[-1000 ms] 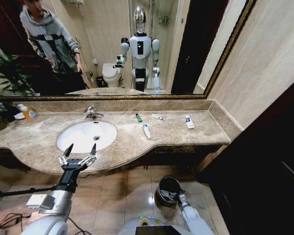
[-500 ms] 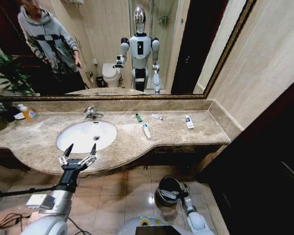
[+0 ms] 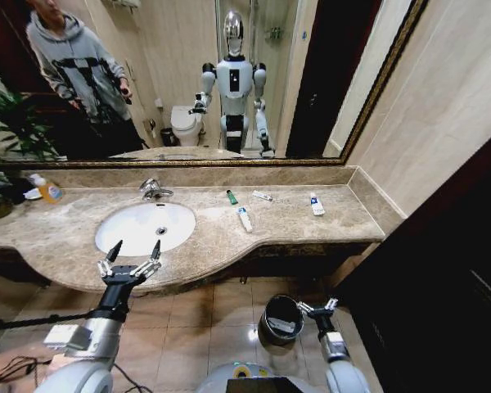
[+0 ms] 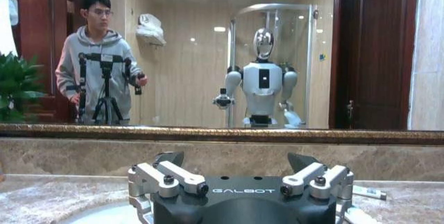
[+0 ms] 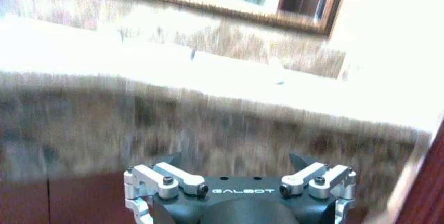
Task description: Pick up the trash from the sink and place it in the trash bin.
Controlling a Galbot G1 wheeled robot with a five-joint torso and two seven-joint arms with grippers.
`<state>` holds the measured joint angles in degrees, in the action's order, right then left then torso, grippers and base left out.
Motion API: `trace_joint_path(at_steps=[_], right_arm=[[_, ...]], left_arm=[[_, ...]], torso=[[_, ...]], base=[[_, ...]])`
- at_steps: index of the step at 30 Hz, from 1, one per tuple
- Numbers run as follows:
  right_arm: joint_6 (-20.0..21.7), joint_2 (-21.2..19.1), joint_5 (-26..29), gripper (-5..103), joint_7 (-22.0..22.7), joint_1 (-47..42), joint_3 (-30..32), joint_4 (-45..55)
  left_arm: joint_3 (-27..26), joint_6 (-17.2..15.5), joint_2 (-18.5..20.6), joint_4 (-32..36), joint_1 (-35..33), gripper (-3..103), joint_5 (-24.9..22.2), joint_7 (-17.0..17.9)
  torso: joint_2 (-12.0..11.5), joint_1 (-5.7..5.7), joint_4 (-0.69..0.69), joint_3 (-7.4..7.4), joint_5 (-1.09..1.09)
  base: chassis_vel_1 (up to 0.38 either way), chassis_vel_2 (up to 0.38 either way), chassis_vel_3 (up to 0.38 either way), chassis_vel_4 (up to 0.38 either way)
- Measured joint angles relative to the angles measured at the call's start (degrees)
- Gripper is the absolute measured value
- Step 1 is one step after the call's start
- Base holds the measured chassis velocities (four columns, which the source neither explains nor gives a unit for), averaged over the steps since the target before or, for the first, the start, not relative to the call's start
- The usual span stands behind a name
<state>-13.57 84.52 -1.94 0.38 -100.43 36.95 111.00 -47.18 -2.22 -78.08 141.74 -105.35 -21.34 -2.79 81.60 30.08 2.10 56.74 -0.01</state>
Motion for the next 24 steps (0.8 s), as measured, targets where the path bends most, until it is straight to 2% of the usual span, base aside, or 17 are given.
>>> trace_joint_path(at_steps=[4, 8, 11, 12, 14, 15, 18, 20, 21, 23, 24], right_arm=[[0.5, 0.2, 1.5, 100, -0.8, -0.2, 0.9, 3.2], [3.4, 0.0, 5.8, 100, -1.9, 1.3, 1.5, 7.3], [8.2, -1.9, 10.5, 100, -2.1, 6.9, 0.6, 8.4], [8.2, -1.9, 10.5, 100, -2.1, 6.9, 0.6, 8.4], [11.9, -3.9, 13.7, 100, -2.0, 11.3, 0.1, 8.3], [11.9, -3.9, 13.7, 100, -2.0, 11.3, 0.1, 8.3], [16.5, -6.4, 17.5, 100, -1.3, 16.4, -0.6, 7.0], [17.2, -7.0, 18.0, 100, -1.1, 17.8, -0.7, 6.3], [18.5, -8.3, 18.8, 103, -0.3, 21.6, -1.2, 4.0], [19.3, -8.9, 19.1, 100, 0.2, 24.0, -1.5, 2.4], [20.9, -9.7, 19.7, 98, 0.7, 28.4, -2.0, -1.1]], left_arm=[[0.0, 0.0, 0.0, 0.0, 0.0, 100, 0.0, 0.0], [0.0, 0.0, 0.0, 0.0, 0.0, 100, 0.0, 0.0], [0.0, 0.0, 0.0, 0.0, 0.0, 100, 0.0, 0.0], [0.0, 0.0, 0.0, 0.0, 0.0, 100, 0.0, 0.0], [0.0, 0.0, 0.0, 0.0, 0.0, 100, 0.0, 0.0], [0.0, 0.0, 0.0, 0.0, 0.0, 100, 0.0, 0.0], [0.0, 0.0, 0.0, 0.0, 0.0, 100, 0.0, 0.0], [0.0, 0.0, 0.0, 0.0, 0.0, 100, 0.0, 0.0], [0.0, 0.0, 0.0, 0.0, 0.0, 100, 0.0, 0.0], [0.0, 0.0, 0.0, 0.0, 0.0, 100, 0.0, 0.0], [0.0, 0.0, 0.0, 0.0, 0.0, 100, 0.0, 0.0]], torso=[[0.0, 0.00, 0.00, 0.00, 0.01], [0.0, 0.00, 0.00, 0.00, 0.00], [0.0, 0.00, 0.01, 0.00, 0.01], [0.0, 0.00, 0.01, 0.00, 0.01], [0.0, 0.01, 0.00, 0.01, 0.01], [0.0, 0.01, 0.00, 0.01, 0.01], [0.0, 0.01, 0.01, 0.01, 0.01], [0.0, 0.00, 0.00, 0.01, 0.01], [0.0, 0.00, 0.00, 0.01, 0.02], [0.0, 0.01, 0.00, 0.01, 0.01], [0.0, 0.00, 0.01, 0.01, 0.02]], base=[[0.000, 0.000, 0.000, 0.000], [0.000, 0.000, 0.000, 0.000], [0.000, 0.000, 0.000, 0.000], [0.000, 0.000, 0.000, 0.000], [0.000, 0.000, 0.000, 0.000], [0.000, 0.000, 0.000, 0.000], [0.000, 0.000, 0.000, 0.000], [0.000, 0.000, 0.000, 0.000], [0.000, 0.000, 0.000, 0.000], [0.000, 0.000, 0.000, 0.000], [0.000, 0.000, 0.000, 0.000]])
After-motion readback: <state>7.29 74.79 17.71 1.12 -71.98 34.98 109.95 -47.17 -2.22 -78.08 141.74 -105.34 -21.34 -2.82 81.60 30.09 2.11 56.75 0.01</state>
